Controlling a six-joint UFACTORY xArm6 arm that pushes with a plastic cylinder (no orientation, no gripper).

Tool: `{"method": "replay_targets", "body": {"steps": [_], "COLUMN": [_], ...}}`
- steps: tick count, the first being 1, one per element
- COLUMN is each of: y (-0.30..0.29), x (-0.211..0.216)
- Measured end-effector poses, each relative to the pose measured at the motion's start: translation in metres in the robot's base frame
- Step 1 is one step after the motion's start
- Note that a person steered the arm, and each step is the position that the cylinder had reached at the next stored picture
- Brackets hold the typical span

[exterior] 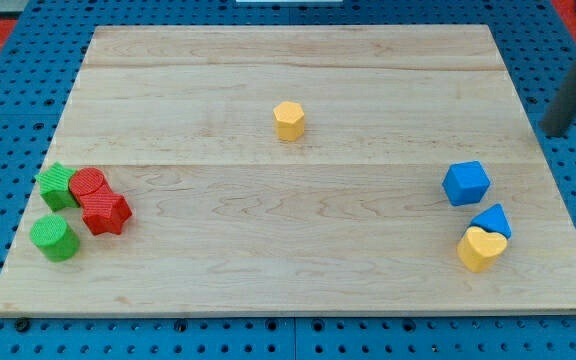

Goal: Push blue cube to the right side of the yellow hexagon

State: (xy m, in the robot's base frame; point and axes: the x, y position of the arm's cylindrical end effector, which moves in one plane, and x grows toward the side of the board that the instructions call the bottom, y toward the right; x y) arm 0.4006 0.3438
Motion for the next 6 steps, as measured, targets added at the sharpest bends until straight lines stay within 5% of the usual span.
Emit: {"method": "replay_targets", "body": {"steps": [1, 2, 6], "y": [-0.011, -0.082, -0.298], "x": [0.041, 0.098, 0.006]}}
